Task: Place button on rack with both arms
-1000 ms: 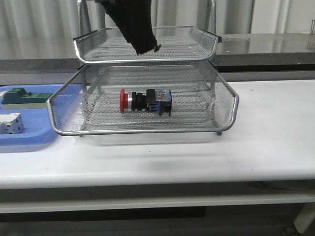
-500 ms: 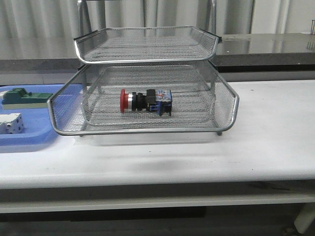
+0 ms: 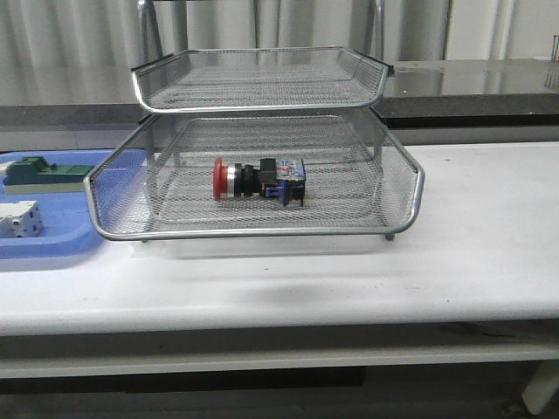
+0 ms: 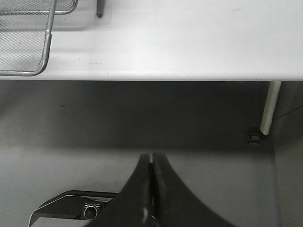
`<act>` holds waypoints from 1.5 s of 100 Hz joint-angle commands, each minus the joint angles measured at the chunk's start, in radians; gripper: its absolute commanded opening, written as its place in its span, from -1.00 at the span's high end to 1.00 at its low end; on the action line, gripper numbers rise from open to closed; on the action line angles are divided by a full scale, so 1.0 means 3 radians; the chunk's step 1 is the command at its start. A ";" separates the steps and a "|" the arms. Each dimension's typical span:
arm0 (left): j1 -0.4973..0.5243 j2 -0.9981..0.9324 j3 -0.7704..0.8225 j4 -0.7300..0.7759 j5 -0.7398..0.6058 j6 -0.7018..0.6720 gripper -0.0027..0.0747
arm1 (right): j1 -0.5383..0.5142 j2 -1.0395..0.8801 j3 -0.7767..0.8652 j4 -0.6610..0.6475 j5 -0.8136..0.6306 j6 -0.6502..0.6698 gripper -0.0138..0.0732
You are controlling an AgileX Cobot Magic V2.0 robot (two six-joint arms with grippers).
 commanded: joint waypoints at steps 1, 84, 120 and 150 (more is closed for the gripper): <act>0.0053 -0.0327 0.0244 -0.0148 -0.0645 -0.0039 -0.29 | 0.0003 -0.0005 -0.0116 -0.0027 -0.0157 -0.0019 0.84; 0.0053 -0.2556 0.2785 -0.0789 -0.2555 -0.0032 -0.29 | 0.0003 -0.0005 -0.0116 -0.0027 -0.0157 -0.0019 0.84; 0.0053 -0.3146 0.3044 -0.0857 -0.2503 -0.0032 -0.29 | 0.0003 -0.0005 -0.0116 -0.0027 -0.0157 -0.0019 0.84; 0.0053 -0.3154 0.3048 -0.0857 -0.2503 -0.0032 -0.29 | 0.0003 -0.0005 -0.0116 -0.0027 -0.0157 -0.0019 0.84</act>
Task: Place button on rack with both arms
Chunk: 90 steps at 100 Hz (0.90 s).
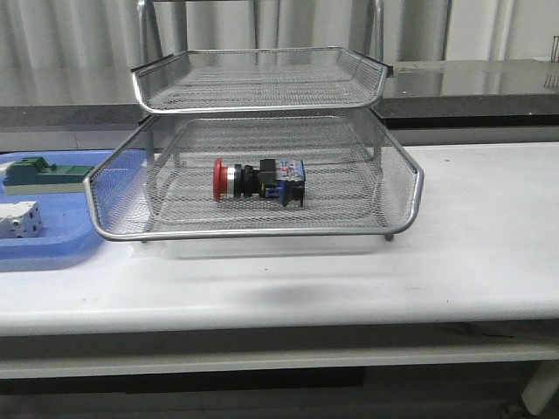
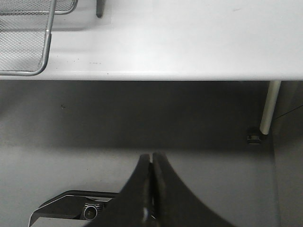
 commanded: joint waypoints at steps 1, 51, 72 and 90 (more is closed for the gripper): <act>0.0007 0.0024 -0.0091 -0.0052 -0.0206 -0.0032 -0.29 | 0.0003 -0.0005 -0.0116 -0.0027 -0.0157 -0.0019 0.84; 0.0007 0.0024 -0.0091 -0.0052 -0.0206 -0.0032 0.75 | 0.0003 -0.0005 -0.0116 -0.0027 -0.0157 -0.0019 0.84; 0.0007 0.0024 -0.0091 -0.0052 -0.0206 -0.0032 0.98 | 0.0003 -0.0005 -0.0116 -0.0027 -0.0157 -0.0019 0.84; 0.0007 0.0024 -0.0091 -0.0052 -0.0206 -0.0032 0.98 | 0.0003 -0.0005 -0.0116 -0.0027 -0.0157 -0.0019 0.84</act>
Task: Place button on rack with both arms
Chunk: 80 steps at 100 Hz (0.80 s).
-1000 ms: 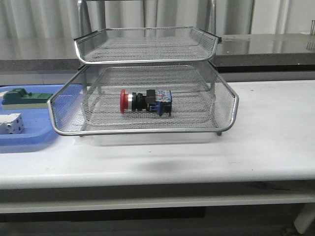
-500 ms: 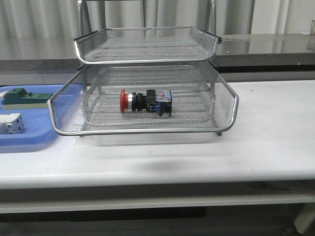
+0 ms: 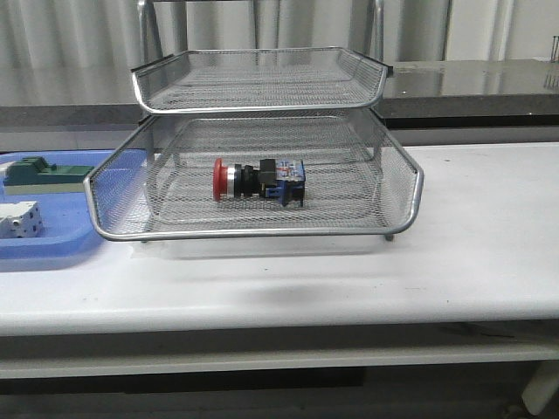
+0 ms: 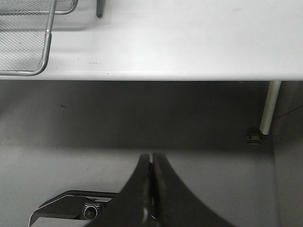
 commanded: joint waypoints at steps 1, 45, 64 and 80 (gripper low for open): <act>0.0007 0.0024 -0.0096 -0.0052 -0.0212 -0.0032 0.98 | 0.0003 -0.0005 -0.0116 -0.0027 -0.0157 -0.0019 0.84; 0.0007 0.0024 -0.0096 -0.0052 -0.0212 -0.0032 0.98 | 0.0003 -0.0005 -0.0116 -0.0027 -0.0157 -0.0019 0.84; 0.0007 0.0024 -0.0096 -0.0052 -0.0212 -0.0032 0.98 | 0.0003 -0.0005 -0.0116 -0.0027 -0.0157 -0.0019 0.84; 0.0007 0.0024 -0.0096 -0.0052 -0.0212 -0.0032 0.98 | 0.0003 0.0006 -0.0116 0.0113 -0.0173 -0.0019 0.84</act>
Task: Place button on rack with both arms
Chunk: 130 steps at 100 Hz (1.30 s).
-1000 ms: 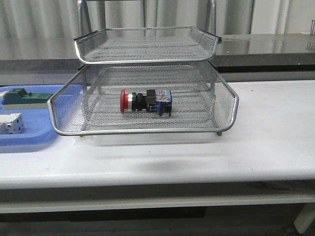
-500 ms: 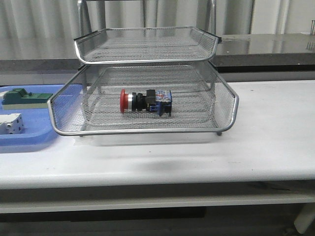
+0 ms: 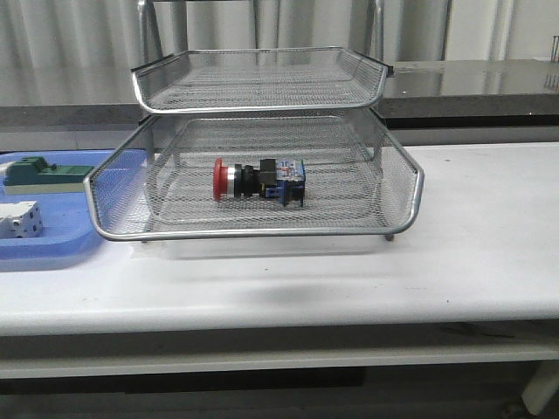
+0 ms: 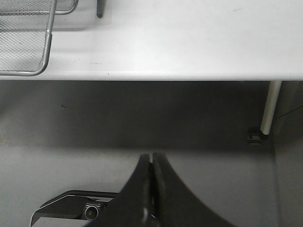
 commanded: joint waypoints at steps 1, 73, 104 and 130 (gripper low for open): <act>0.0007 0.0024 -0.0096 -0.0052 -0.0212 -0.0032 0.98 | 0.0003 0.0005 -0.0116 0.0110 -0.0181 -0.0019 0.84; 0.0007 0.0024 -0.0096 -0.0052 -0.0212 -0.0032 0.98 | 0.0579 0.1503 -0.0116 0.1566 -0.0800 -0.1003 0.83; 0.0007 0.0024 -0.0096 -0.0052 -0.0212 -0.0032 0.98 | 0.1419 0.2240 -0.0116 0.1566 -0.1601 -0.1003 0.83; 0.0007 0.0024 -0.0096 -0.0052 -0.0212 -0.0032 0.98 | 0.1775 0.2670 -0.0116 0.1557 -0.2163 -0.1017 0.83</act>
